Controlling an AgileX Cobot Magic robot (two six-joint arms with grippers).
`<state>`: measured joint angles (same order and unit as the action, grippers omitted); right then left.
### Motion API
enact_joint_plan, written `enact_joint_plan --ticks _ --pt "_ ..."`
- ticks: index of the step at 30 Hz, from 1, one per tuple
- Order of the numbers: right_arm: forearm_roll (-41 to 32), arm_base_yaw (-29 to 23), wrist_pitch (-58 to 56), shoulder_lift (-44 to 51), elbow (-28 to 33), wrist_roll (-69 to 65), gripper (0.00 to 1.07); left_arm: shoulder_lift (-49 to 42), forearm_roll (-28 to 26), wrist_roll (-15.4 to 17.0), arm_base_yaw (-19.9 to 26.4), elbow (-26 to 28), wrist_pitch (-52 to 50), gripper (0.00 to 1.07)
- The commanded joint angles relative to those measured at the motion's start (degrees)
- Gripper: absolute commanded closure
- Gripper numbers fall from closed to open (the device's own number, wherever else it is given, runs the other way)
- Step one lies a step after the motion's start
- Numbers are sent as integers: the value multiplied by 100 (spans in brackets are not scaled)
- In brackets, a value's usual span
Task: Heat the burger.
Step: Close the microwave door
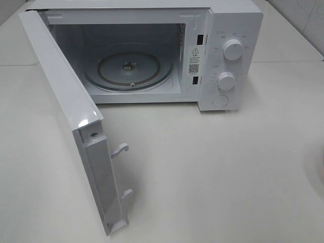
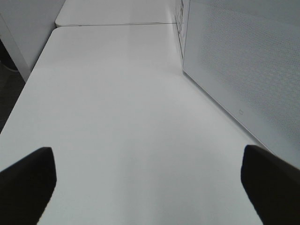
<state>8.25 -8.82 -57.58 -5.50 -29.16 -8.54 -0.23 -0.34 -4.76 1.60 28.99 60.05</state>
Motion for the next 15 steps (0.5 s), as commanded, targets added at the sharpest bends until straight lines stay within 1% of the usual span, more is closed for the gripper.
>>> enact_joint_plan --ticks 1,6,15 --pt "46 0 17 321 29 103 32 -86 -6 6 11 0 -6 3" --pt "-6 0 29 733 40 309 32 -86 -6 6 11 0 -6 3" --pt "-23 0 29 745 40 344 32 -92 -11 6 11 0 -6 3"
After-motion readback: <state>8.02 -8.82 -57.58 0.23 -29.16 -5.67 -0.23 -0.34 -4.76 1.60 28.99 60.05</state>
